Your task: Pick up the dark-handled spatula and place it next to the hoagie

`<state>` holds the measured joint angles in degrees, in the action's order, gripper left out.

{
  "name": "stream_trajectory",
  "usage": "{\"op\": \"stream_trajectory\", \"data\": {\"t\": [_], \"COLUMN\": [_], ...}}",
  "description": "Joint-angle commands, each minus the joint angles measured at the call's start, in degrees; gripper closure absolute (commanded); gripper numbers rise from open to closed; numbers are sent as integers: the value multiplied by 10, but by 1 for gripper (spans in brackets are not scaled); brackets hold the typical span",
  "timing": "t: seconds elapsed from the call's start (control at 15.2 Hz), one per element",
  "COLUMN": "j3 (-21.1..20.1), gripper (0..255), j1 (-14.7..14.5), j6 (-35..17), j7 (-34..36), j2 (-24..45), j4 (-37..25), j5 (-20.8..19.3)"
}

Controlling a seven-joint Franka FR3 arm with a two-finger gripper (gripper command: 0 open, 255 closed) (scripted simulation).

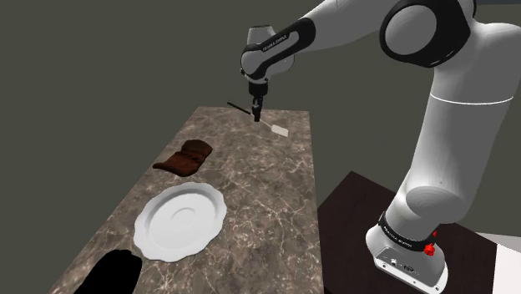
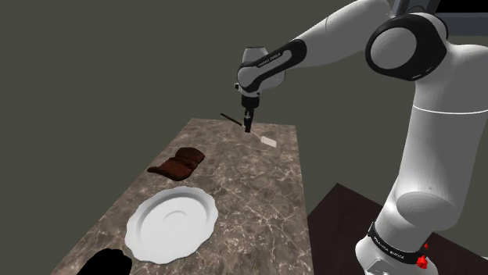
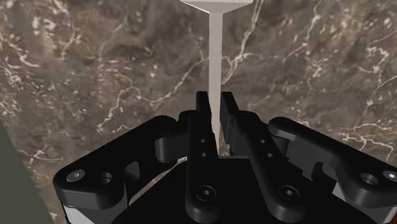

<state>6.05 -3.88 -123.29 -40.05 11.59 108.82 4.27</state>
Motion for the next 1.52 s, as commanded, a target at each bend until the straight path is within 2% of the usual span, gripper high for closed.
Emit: {"op": "stream_trajectory", "data": {"t": [0.0, 0.99, 1.45], "j3": [0, 2, -33], "gripper": [255, 255, 255], "j1": [0, 0, -42], "j6": [16, 119, 90], "j7": [1, 8, 88], "j2": [-5, -33, -134], "j4": [-10, -86, 41], "j5": [-1, -8, -22]}}
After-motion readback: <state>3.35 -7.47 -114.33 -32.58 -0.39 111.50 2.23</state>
